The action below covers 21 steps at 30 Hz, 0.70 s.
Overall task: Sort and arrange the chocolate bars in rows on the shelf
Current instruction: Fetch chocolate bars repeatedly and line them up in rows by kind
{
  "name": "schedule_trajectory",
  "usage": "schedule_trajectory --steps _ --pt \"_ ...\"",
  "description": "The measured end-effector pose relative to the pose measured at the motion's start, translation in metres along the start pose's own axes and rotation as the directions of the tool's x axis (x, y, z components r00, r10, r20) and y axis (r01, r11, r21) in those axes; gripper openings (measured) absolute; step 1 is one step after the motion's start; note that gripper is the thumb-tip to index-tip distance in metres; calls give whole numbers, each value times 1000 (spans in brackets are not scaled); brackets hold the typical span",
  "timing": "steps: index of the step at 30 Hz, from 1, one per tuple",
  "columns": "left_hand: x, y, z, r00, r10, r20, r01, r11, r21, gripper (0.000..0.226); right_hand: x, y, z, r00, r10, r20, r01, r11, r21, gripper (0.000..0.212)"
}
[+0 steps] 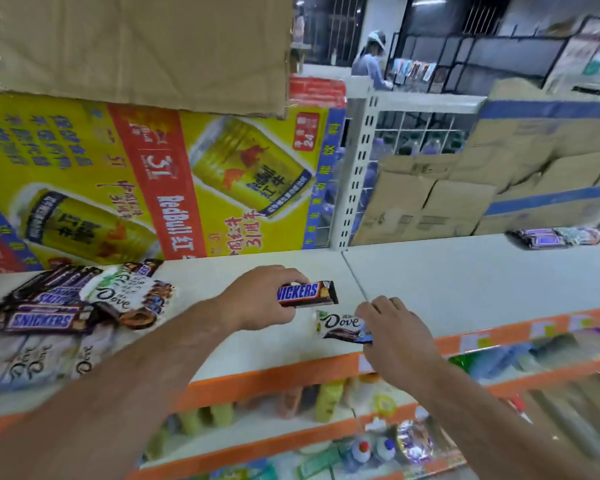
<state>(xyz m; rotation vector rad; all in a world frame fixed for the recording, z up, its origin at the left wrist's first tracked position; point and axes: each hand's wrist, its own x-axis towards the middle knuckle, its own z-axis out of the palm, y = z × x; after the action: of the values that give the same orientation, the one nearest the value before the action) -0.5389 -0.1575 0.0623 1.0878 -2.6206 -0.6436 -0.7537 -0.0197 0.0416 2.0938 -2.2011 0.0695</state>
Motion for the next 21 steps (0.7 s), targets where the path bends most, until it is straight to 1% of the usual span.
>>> schedule_trajectory --steps 7,12,18,21 --pt "83 104 56 996 58 -63 -63 995 -77 41 -39 131 -9 995 98 -15 -98 995 -19 32" --pt "148 169 89 984 176 -31 -178 983 -45 36 -57 208 -12 981 193 -37 -194 981 -24 36" --pt "235 222 137 943 332 9 -332 943 -18 37 -56 293 5 956 291 -28 -292 956 -31 38" --pt "279 241 161 934 357 10 -357 934 -23 37 -47 335 15 950 313 -20 -314 948 -59 38"
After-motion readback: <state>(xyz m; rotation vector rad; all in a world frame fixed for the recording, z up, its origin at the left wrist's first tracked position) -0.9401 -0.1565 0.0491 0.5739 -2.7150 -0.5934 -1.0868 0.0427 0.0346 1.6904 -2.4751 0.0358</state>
